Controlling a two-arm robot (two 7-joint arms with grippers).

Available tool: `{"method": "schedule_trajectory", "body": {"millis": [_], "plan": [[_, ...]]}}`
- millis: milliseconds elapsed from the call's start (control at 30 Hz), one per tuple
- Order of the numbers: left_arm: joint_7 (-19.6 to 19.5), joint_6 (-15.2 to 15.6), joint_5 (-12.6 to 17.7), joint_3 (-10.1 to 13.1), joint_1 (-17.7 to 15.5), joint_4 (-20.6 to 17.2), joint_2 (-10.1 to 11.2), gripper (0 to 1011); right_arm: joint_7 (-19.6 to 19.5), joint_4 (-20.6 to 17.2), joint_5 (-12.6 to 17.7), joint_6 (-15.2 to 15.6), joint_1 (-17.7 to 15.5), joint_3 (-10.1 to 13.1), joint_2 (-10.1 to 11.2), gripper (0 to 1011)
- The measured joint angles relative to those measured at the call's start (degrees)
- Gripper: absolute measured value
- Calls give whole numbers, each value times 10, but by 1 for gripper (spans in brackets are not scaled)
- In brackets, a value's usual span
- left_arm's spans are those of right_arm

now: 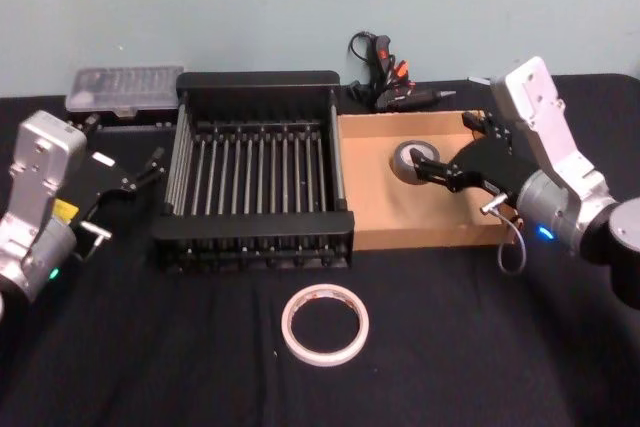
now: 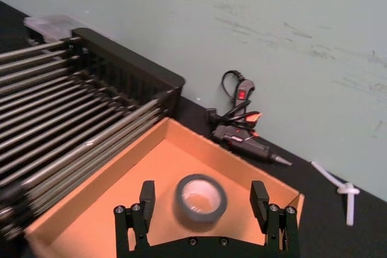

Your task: Pick up the white tape and place it into the black box , Pick up the silver tape and place it into the brown box.

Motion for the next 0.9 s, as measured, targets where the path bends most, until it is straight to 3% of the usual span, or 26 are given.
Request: {"method": "schedule_trajectory", "body": {"millis": [300, 500, 900], "plan": [[0, 0, 0, 0, 0, 0, 0, 1001, 7, -112, 26, 60, -73, 11, 22, 1002], [0, 0, 0, 0, 0, 0, 0, 1001, 15, -168, 43, 106, -109, 4, 34, 1002], [0, 0, 0, 0, 0, 0, 0, 1001, 21, -226, 65, 213, -139, -22, 45, 1002]]}}
